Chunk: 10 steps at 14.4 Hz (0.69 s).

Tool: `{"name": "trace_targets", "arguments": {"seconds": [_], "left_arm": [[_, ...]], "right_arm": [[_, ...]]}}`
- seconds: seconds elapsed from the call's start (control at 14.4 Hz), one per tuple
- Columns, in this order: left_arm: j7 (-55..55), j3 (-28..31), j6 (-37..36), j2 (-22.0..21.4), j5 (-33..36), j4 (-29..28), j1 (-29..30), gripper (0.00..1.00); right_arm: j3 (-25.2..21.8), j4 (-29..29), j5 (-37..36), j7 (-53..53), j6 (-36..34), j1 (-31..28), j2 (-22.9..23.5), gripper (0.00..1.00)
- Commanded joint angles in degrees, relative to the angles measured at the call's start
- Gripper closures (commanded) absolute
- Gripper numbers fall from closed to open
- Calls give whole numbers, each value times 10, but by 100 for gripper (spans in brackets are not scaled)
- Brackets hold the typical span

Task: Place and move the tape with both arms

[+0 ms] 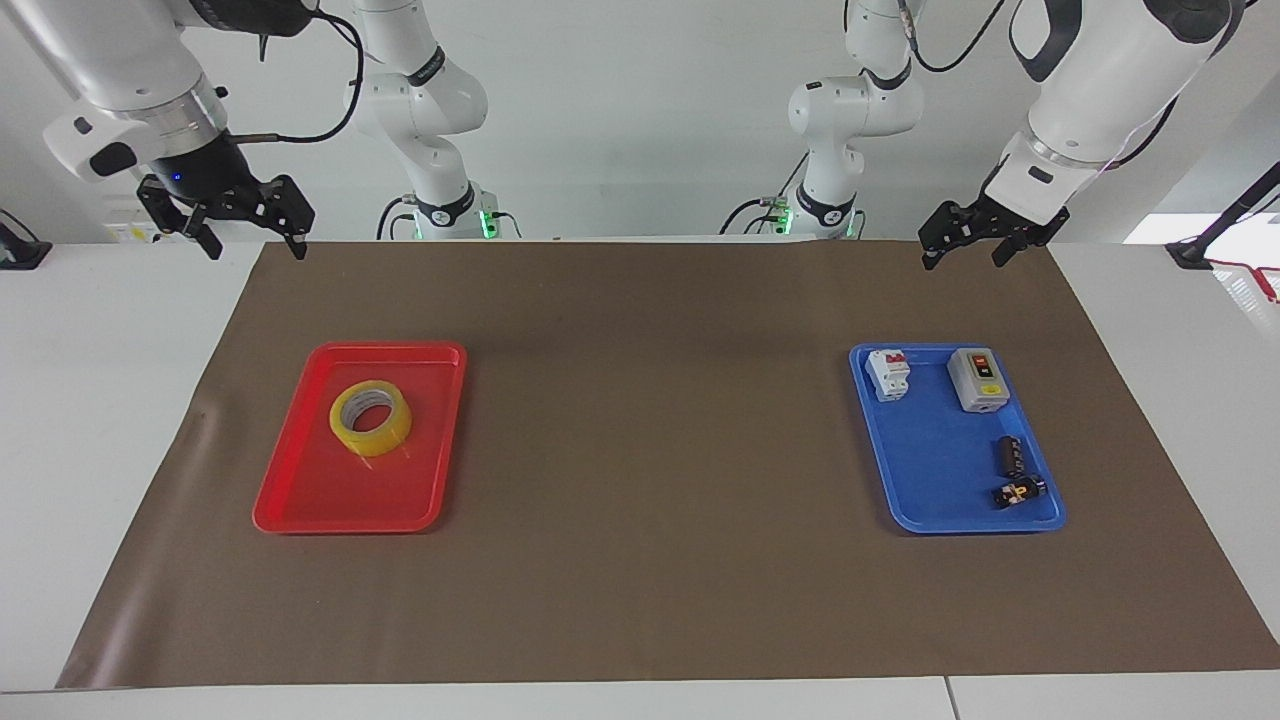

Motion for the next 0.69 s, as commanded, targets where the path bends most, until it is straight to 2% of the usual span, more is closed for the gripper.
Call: {"name": "trace_targets", "arguments": {"seconds": [0.0, 0.62], "left_arm": [[2, 2, 6, -11, 11, -9, 0, 0], [2, 2, 6, -10, 11, -9, 0, 0]], "right_arm": [[4, 13, 13, -4, -27, -4, 1, 0], [2, 1, 27, 3, -10, -6, -2, 0]]}}
